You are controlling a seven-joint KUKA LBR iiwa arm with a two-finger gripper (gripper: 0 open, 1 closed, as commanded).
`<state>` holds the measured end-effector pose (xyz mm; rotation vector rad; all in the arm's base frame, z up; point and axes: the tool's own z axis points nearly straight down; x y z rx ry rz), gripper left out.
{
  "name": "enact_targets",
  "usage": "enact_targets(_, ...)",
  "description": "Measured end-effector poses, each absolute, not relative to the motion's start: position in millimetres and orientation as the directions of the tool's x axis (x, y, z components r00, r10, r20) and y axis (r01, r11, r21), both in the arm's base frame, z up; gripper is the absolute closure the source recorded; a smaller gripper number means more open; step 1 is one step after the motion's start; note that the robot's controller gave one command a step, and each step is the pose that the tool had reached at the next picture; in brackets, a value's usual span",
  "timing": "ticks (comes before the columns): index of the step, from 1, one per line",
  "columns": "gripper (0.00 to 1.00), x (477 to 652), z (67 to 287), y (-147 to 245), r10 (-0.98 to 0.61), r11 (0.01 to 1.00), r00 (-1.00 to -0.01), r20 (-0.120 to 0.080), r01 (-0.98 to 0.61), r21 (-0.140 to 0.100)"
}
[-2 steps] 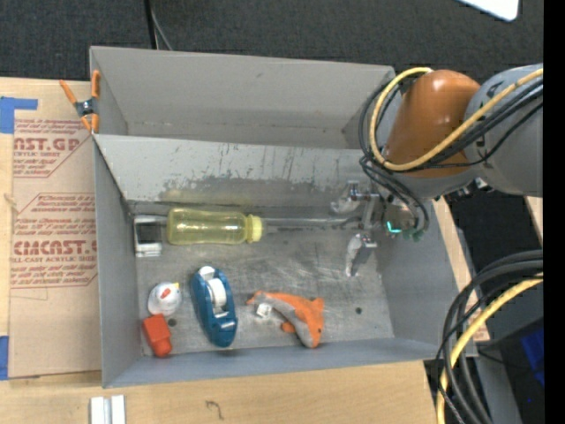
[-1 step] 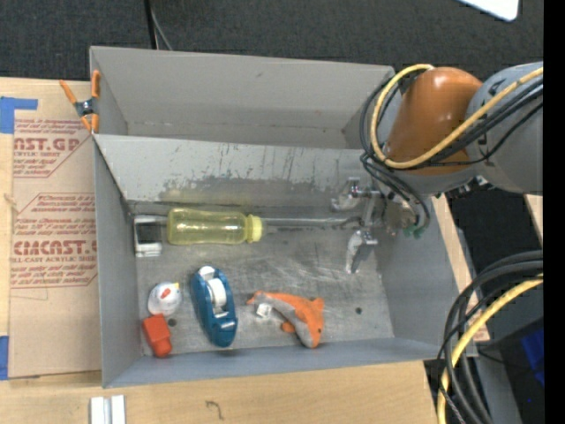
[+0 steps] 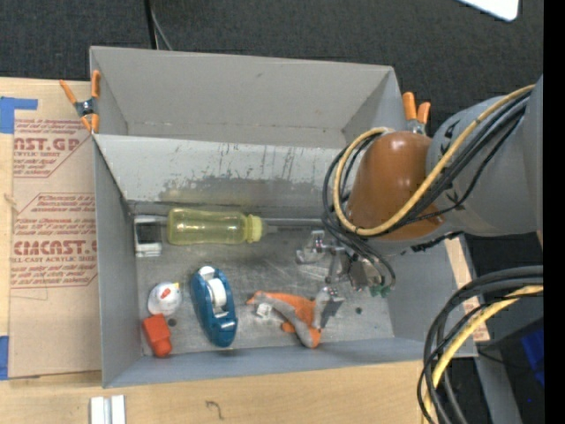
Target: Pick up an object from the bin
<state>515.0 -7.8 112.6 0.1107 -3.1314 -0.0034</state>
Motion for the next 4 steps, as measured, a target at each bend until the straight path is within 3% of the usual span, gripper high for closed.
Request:
enact_targets(1, 0.0, 528.0, 124, -19, -0.015, 1.0, -1.0, -0.001, -0.015, 0.001)
enact_targets(2, 0.0, 481.4, 101, 13, 0.066, 0.998, -0.998, 0.001, 0.066, 0.001)
enact_targets(3, 0.0, 487.4, 70, 22, 0.136, 0.991, -0.991, -0.009, 0.136, 0.001)
enact_targets(4, 1.0, 481.1, 72, 17, 0.21, 0.978, -0.978, 0.002, 0.21, 0.003)
